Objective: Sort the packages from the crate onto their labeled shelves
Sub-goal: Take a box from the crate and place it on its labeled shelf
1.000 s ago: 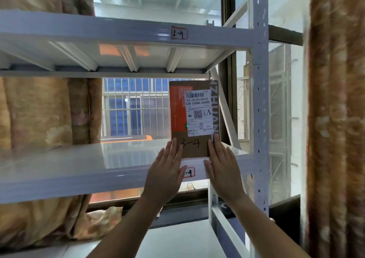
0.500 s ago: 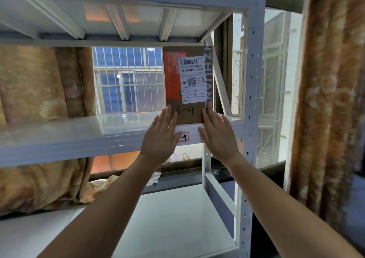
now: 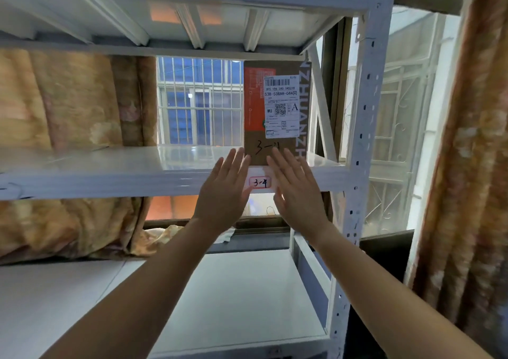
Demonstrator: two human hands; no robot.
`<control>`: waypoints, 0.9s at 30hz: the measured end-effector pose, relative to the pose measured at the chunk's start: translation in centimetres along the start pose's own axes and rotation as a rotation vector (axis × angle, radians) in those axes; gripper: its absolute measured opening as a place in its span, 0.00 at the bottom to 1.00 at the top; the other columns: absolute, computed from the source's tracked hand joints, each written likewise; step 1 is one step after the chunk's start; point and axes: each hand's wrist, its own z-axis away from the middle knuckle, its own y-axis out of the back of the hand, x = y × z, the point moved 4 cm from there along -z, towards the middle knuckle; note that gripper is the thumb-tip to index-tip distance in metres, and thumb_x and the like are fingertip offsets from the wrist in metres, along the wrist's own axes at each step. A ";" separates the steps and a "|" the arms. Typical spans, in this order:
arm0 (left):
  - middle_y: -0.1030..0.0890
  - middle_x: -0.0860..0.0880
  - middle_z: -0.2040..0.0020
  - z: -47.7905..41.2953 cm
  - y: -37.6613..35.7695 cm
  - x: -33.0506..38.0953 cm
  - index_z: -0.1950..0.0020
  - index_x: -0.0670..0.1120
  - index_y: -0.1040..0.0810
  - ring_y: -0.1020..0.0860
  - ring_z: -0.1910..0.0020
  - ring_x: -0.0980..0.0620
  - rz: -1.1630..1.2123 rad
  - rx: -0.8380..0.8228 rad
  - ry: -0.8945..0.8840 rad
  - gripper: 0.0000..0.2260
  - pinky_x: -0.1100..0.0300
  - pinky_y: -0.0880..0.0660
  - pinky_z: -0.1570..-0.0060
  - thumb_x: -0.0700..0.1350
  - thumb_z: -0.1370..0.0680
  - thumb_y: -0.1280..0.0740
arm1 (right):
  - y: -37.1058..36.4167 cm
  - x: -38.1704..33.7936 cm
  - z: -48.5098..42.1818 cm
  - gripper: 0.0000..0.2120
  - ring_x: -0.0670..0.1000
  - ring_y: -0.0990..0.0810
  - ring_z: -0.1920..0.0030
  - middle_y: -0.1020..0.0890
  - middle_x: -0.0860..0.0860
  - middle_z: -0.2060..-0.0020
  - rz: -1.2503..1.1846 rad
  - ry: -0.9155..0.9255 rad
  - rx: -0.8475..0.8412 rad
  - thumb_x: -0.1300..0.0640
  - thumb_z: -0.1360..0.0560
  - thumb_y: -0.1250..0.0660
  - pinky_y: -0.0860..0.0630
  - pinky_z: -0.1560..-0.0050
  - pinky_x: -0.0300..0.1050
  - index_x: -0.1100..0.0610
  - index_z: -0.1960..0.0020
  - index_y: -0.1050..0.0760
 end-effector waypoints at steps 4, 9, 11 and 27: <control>0.35 0.41 0.28 4.3 1.4 -2.9 0.28 0.41 0.35 0.37 0.28 0.42 -0.040 -0.045 0.043 0.26 0.44 0.41 0.30 0.51 0.23 0.43 | -1.3 -5.1 -0.3 0.33 0.57 0.39 0.26 0.35 0.55 0.27 -0.158 0.033 -0.047 0.65 0.31 0.31 0.42 0.27 0.59 0.58 0.28 0.35; 0.37 0.41 0.26 10.8 4.2 -9.1 0.27 0.39 0.39 0.40 0.27 0.44 -0.165 -0.154 0.115 0.25 0.49 0.46 0.29 0.47 0.22 0.40 | -1.2 -12.8 -1.4 0.33 0.58 0.38 0.27 0.35 0.56 0.27 -0.284 0.134 -0.061 0.67 0.32 0.31 0.44 0.27 0.58 0.60 0.28 0.34; 0.39 0.41 0.26 13.3 5.8 -12.0 0.26 0.38 0.40 0.41 0.26 0.44 -0.204 -0.204 0.164 0.24 0.50 0.48 0.27 0.47 0.20 0.47 | -0.9 -16.2 -2.2 0.33 0.58 0.38 0.27 0.34 0.57 0.28 -0.317 0.196 -0.060 0.67 0.33 0.33 0.43 0.27 0.58 0.61 0.29 0.34; 0.53 0.44 0.23 47.9 31.4 -33.7 0.24 0.40 0.57 0.53 0.24 0.47 -0.635 -0.673 0.597 0.26 0.53 0.57 0.26 0.50 0.18 0.53 | 7.3 -54.6 -2.3 0.31 0.57 0.40 0.26 0.36 0.55 0.27 -0.620 0.514 -0.259 0.59 0.28 0.35 0.47 0.26 0.55 0.59 0.26 0.38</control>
